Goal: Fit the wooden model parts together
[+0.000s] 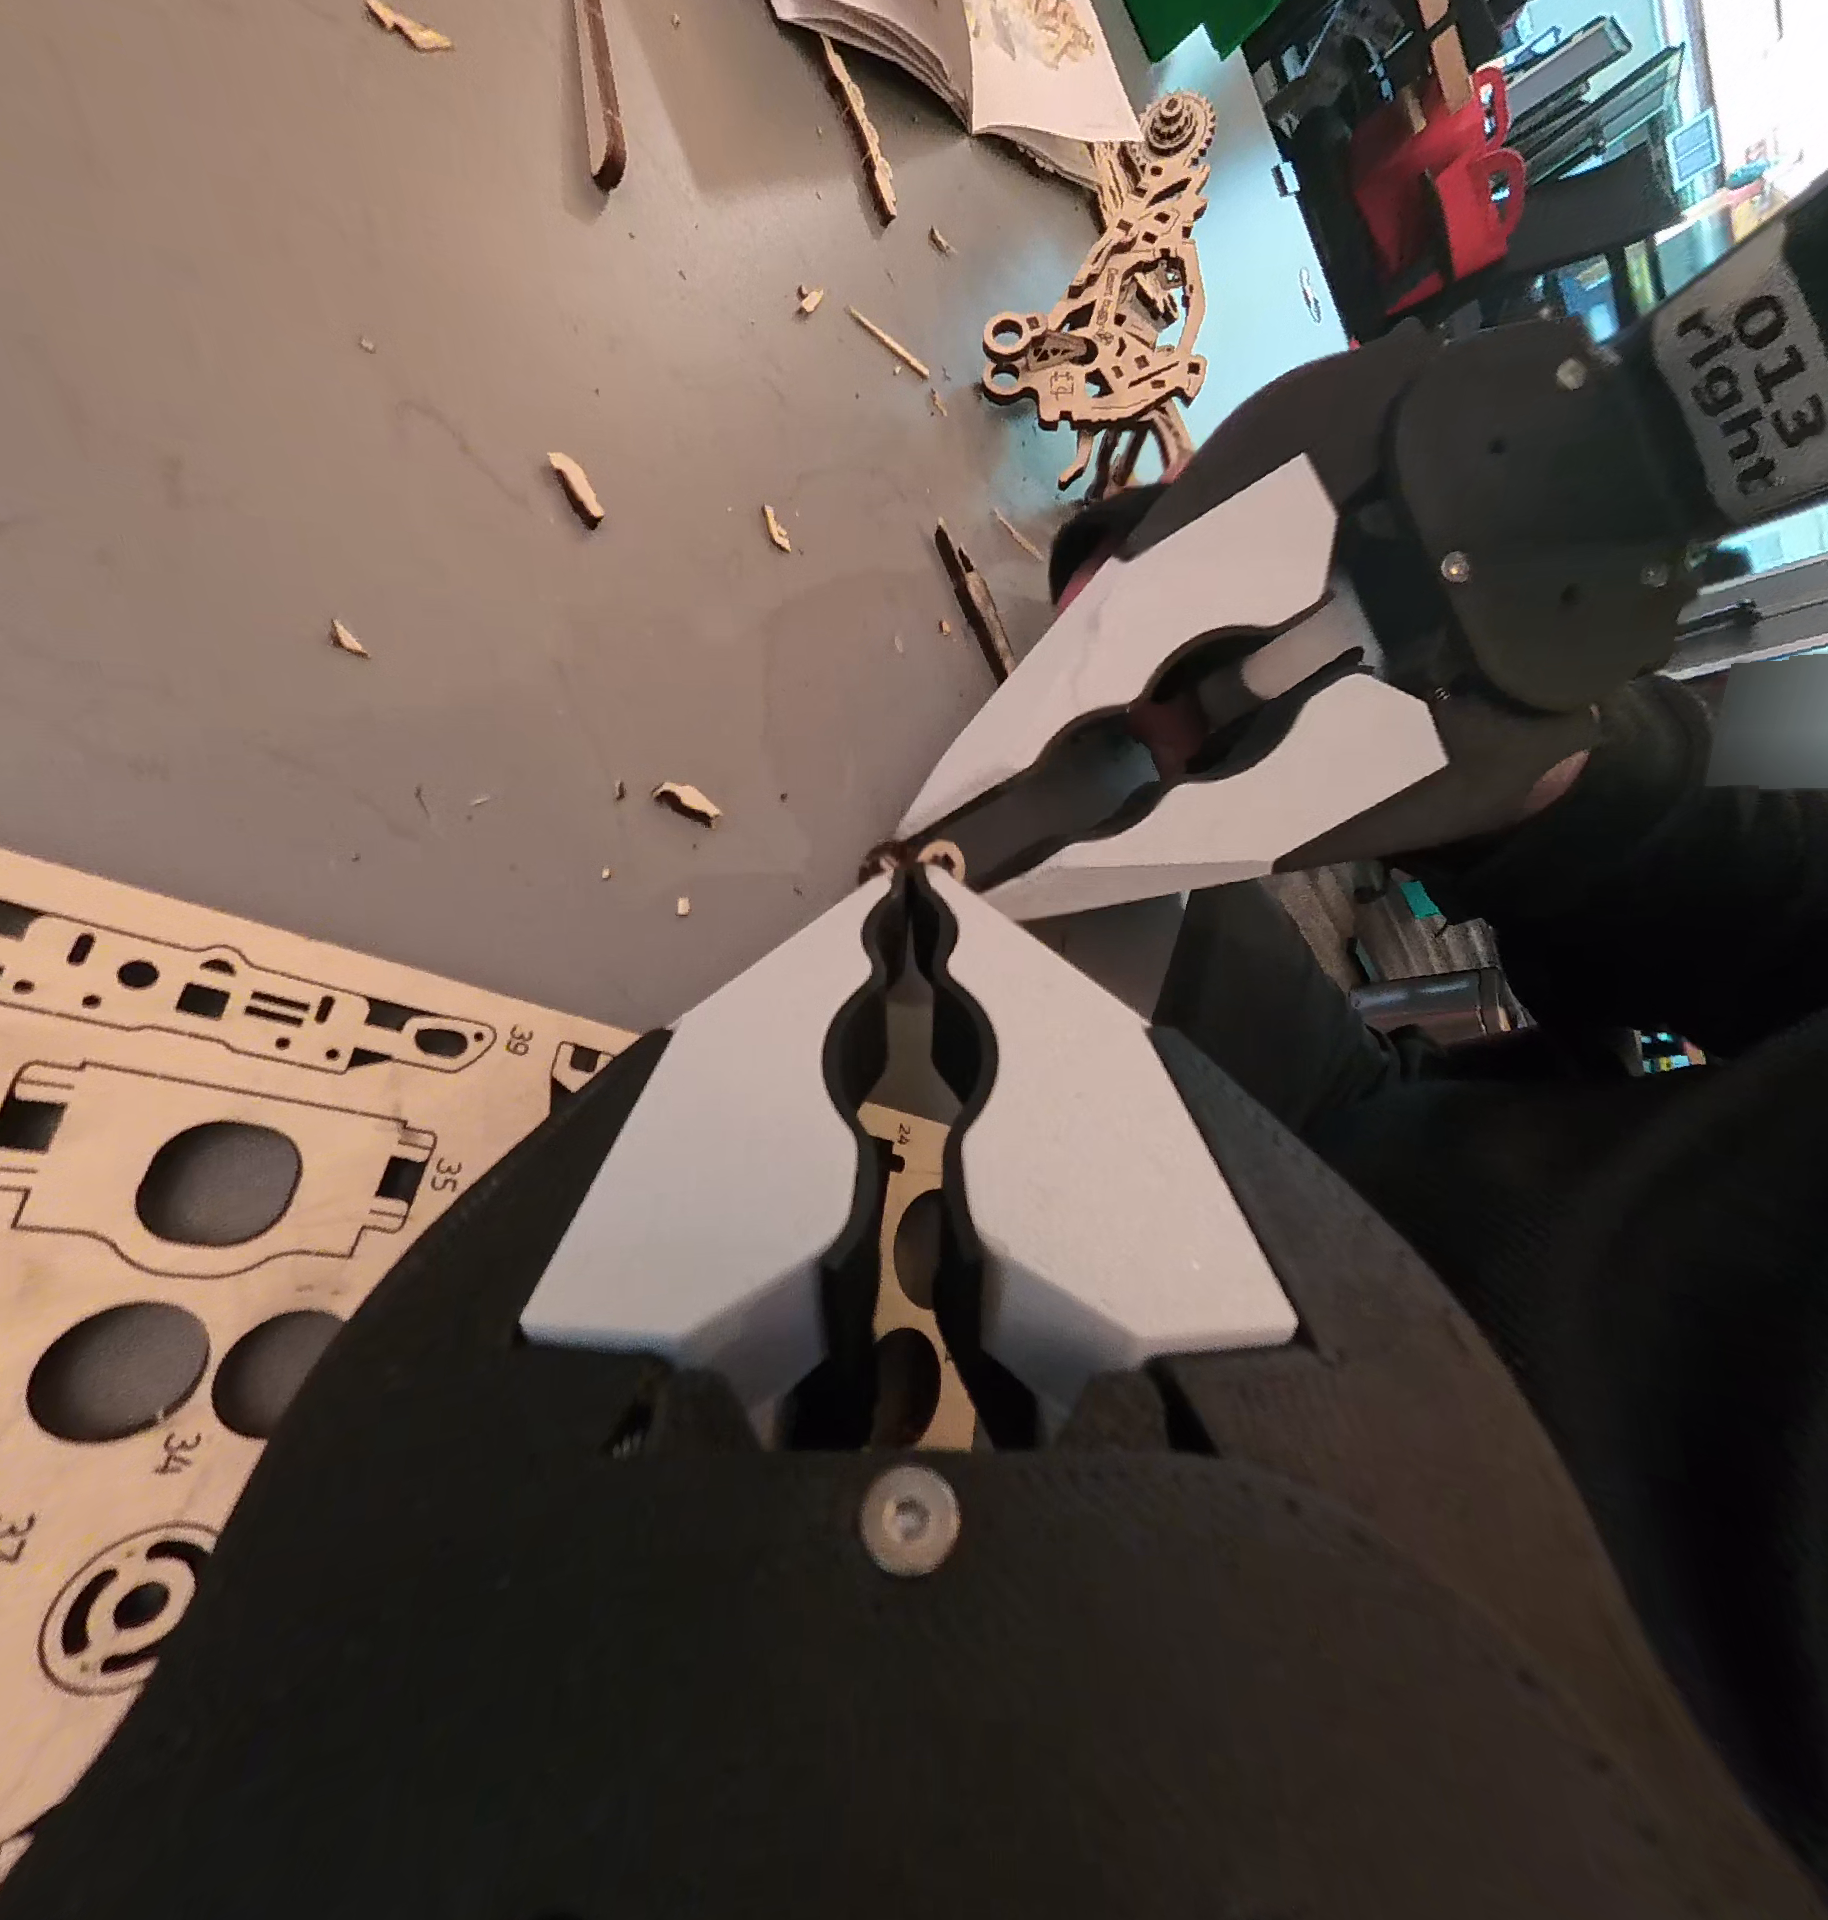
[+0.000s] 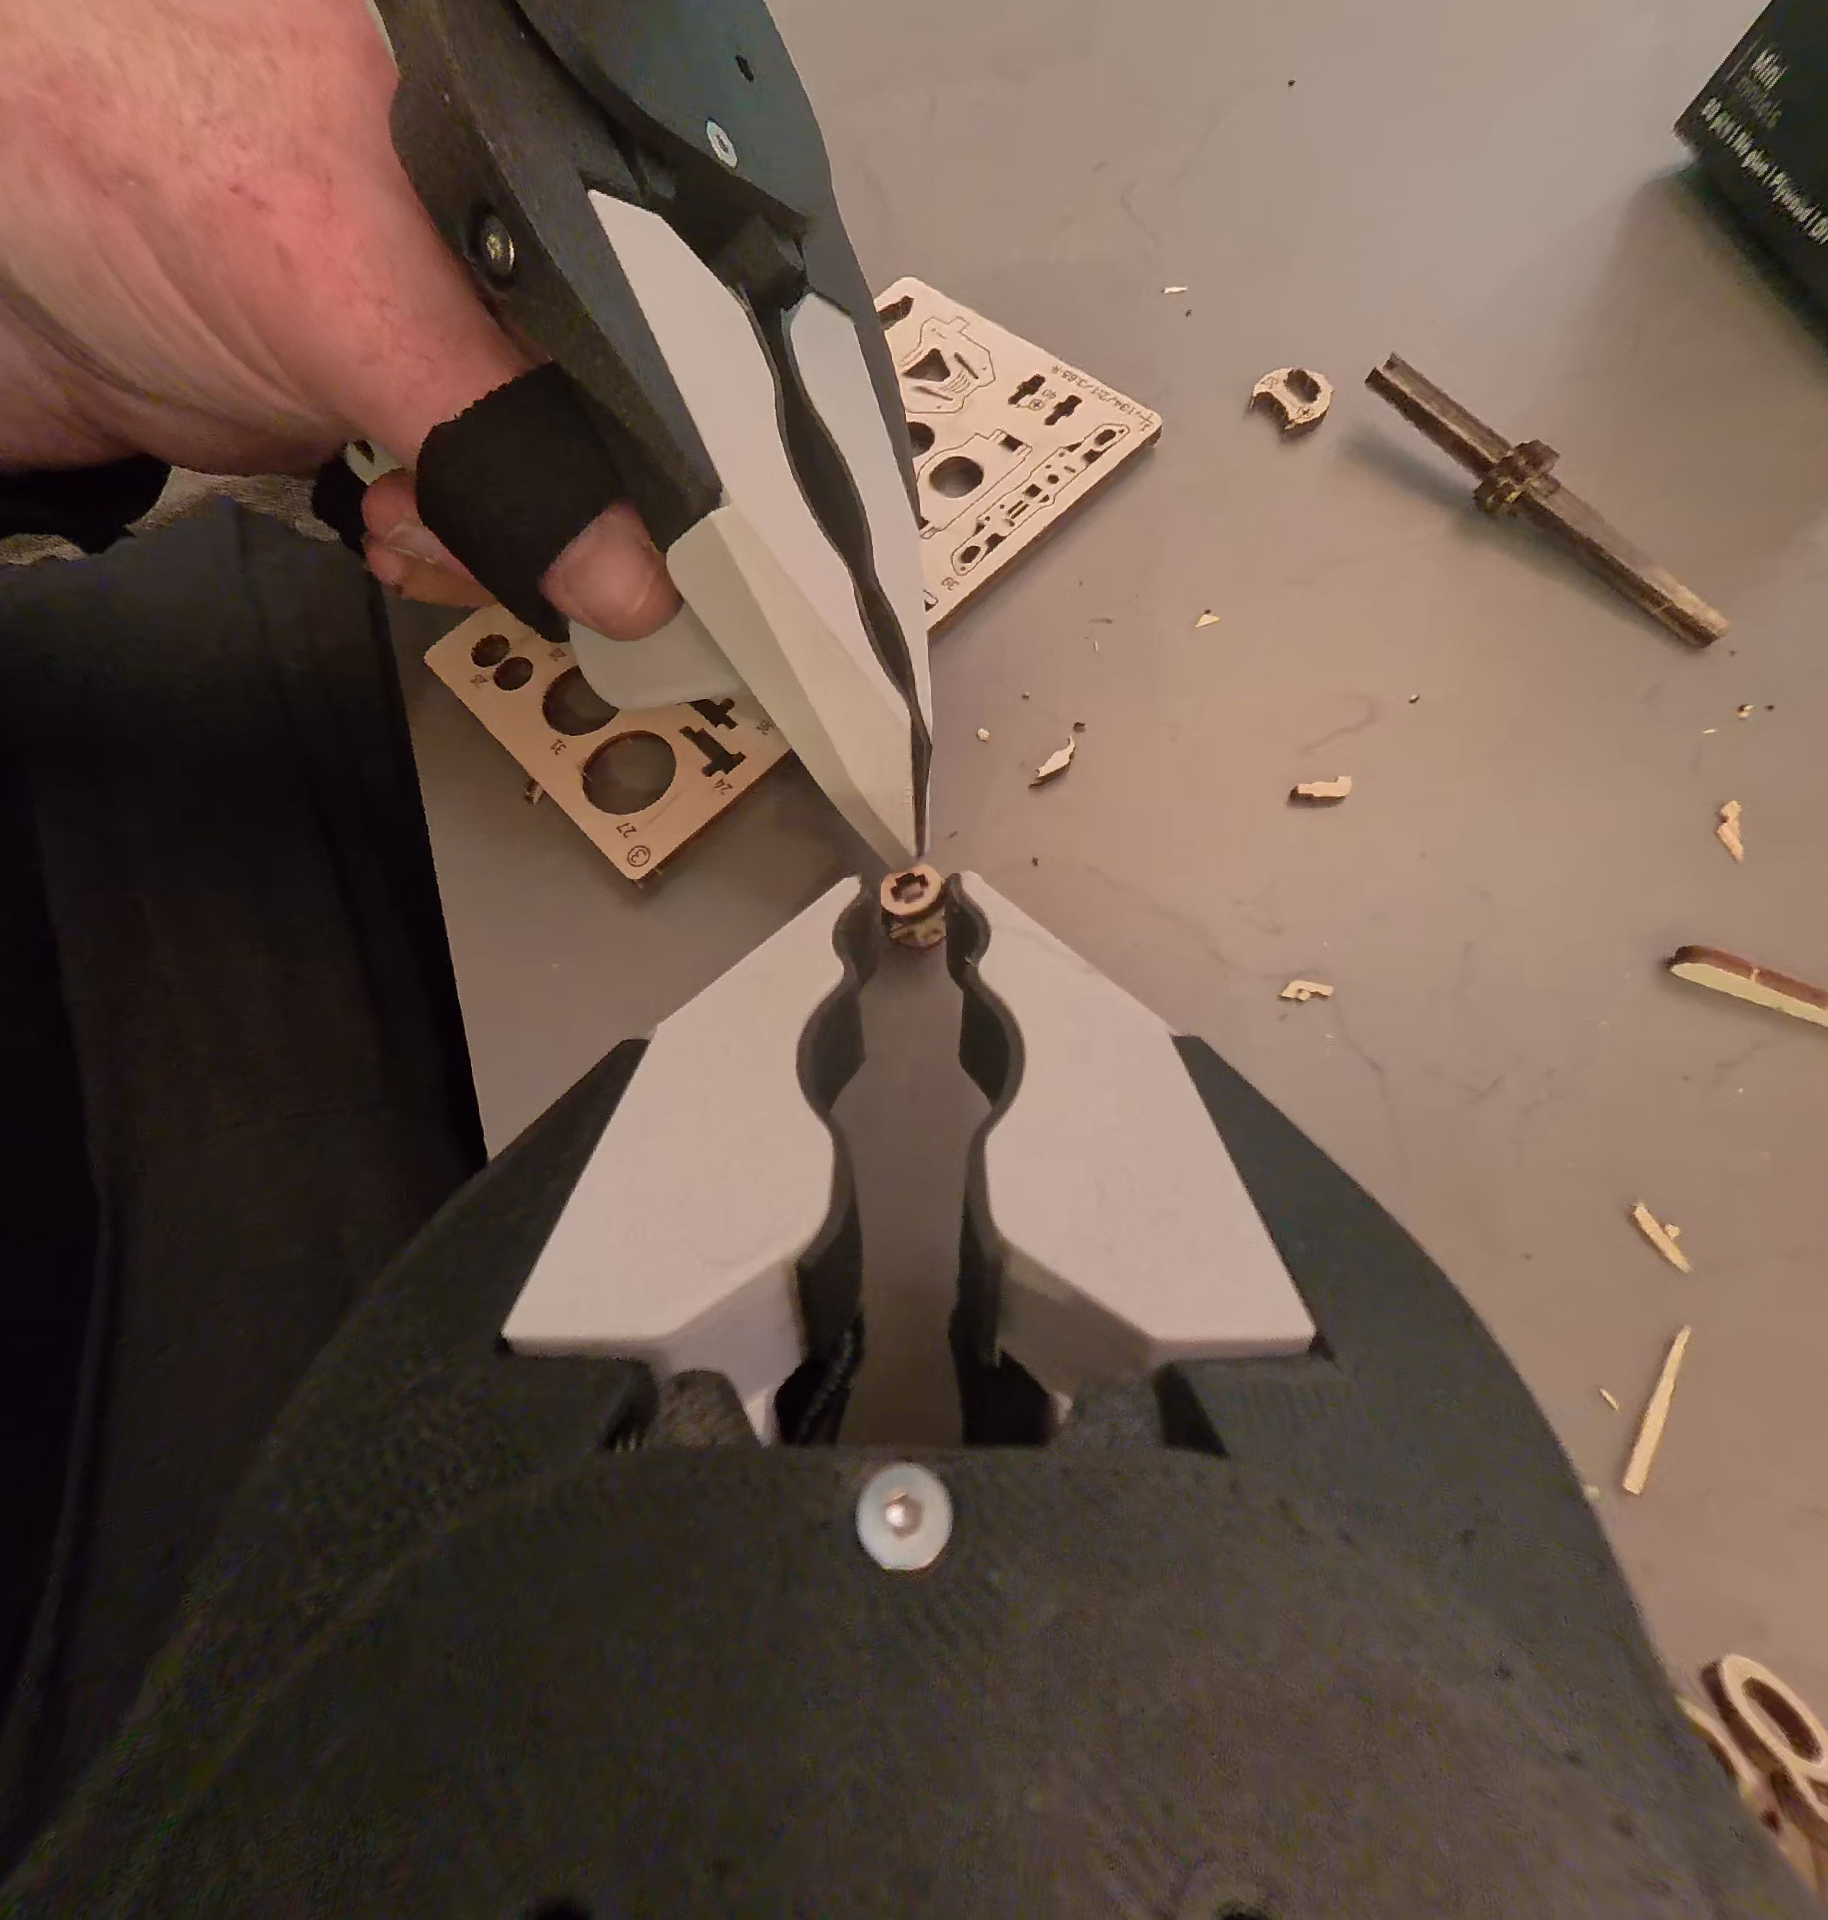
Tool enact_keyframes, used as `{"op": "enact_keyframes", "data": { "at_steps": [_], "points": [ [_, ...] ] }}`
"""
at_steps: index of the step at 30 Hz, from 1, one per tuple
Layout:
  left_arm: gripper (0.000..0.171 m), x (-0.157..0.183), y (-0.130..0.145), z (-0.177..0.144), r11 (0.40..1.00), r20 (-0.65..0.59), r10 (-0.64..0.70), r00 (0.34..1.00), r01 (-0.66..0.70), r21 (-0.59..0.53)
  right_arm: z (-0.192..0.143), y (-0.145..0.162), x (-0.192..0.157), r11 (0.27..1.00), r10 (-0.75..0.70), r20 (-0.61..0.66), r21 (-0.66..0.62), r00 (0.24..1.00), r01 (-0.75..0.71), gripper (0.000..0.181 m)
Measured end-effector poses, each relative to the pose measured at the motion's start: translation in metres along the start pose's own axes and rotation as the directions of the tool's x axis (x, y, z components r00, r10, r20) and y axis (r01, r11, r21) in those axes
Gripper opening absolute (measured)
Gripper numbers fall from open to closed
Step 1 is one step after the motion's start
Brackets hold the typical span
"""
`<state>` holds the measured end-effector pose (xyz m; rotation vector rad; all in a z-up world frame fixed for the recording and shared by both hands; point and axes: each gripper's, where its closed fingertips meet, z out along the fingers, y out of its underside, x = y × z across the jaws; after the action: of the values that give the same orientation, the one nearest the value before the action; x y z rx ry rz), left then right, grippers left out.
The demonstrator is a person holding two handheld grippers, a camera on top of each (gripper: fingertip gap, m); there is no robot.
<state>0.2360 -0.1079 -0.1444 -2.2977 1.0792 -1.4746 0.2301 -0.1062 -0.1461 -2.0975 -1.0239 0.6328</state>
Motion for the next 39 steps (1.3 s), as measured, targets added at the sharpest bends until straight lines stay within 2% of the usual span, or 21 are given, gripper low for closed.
{"op": "enact_keyframes", "data": {
  "at_steps": [10,15,19,39],
  "points": [
    [0.000,0.0006,-0.0006,-0.0002,1.000,-0.008,-0.004,1.000,0.004,0.005,-0.0047,-0.0005,0.0007,0.999,0.045,0.027,0.004,0.999,-0.045,0.014],
    [0.000,0.0008,-0.0006,-0.0004,1.000,-0.011,-0.006,1.000,0.006,0.005,-0.0068,-0.0024,0.0012,0.999,0.047,0.029,0.021,0.998,-0.048,0.001],
    [0.000,0.0008,-0.0005,-0.0002,1.000,-0.011,-0.005,1.000,0.005,0.003,-0.0070,-0.0010,0.0036,0.995,0.097,0.043,0.027,0.994,-0.098,0.000],
    [0.001,0.0027,-0.0023,-0.0043,1.000,-0.030,-0.004,1.000,0.005,0.030,-0.0054,-0.0040,0.0002,0.997,0.079,0.039,0.024,0.996,-0.080,0.003]
  ]
}}
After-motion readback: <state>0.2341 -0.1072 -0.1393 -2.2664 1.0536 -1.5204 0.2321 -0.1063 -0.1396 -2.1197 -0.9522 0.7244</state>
